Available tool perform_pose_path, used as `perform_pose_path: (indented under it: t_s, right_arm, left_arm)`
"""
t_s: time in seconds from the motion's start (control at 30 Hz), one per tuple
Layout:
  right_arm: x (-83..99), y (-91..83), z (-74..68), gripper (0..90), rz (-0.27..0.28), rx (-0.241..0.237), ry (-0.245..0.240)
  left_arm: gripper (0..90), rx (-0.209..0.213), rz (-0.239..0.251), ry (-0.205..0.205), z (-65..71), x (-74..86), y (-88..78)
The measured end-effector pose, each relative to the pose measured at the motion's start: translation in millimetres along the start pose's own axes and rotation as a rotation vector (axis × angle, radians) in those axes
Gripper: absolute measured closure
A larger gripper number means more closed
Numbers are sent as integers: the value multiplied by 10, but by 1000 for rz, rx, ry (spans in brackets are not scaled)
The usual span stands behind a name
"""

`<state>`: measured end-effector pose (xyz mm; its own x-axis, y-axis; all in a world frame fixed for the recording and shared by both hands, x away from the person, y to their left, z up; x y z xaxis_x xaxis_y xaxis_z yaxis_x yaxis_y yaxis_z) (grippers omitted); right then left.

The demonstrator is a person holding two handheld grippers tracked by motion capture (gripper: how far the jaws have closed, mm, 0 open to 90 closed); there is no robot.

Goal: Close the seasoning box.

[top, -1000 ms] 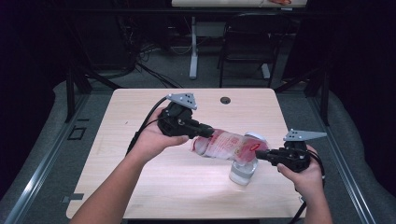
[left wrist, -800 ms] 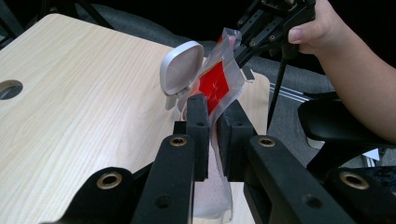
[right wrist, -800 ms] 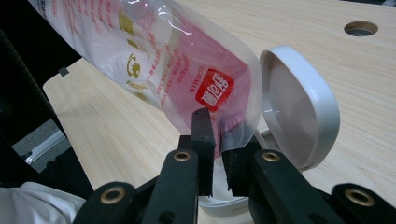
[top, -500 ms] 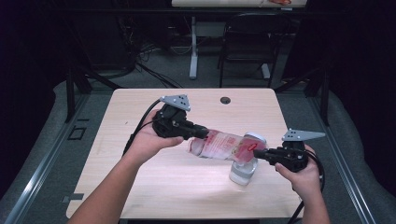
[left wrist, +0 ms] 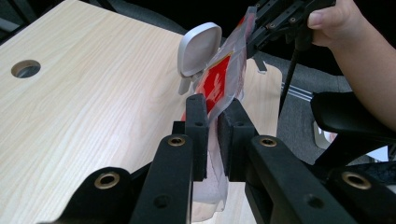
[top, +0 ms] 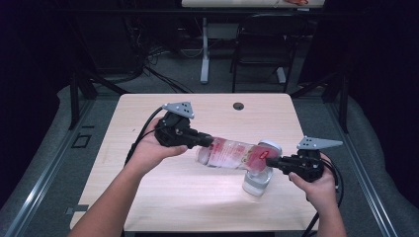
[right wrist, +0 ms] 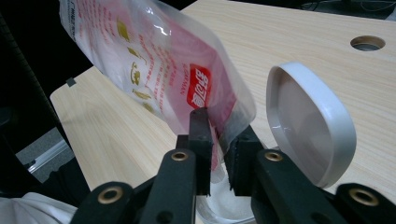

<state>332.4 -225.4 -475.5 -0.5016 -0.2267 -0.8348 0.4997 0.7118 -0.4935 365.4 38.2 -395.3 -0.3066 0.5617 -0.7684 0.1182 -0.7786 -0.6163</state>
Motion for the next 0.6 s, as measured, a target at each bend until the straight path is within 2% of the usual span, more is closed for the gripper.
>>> perform_pose_path:
  t_s: [0.13,0.33,0.37,0.4,0.6]
  right_arm:
    - [12,26,-1,826,-2,-8,-2]
    - [53,83,2,840,-22,-12,2]
    - [57,94,0,841,-24,-13,1]
    - [60,103,-2,844,-24,-16,0]
    - [73,121,-3,846,-26,-29,2]
  left_arm:
    - [833,-4,7,-18,-22,40,-8]
    - [832,-2,4,-23,-54,97,-26]
    - [832,-28,-2,-26,-62,106,-30]
    - [831,-6,8,-29,-60,110,-27]
    - [831,0,14,-35,-70,145,-34]
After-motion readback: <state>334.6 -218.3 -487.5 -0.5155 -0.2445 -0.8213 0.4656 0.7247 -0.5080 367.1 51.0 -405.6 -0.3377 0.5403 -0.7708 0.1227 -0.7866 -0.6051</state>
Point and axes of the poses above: each handheld gripper's, and its own axes: y roughly forward along the jaws, x roughly out of its underside, z roughly to its right, the point moved 7 cm from there along y, roughly forward along the jaws, and after that the axes turned 1 degree about -y, right-handed, at the moved point
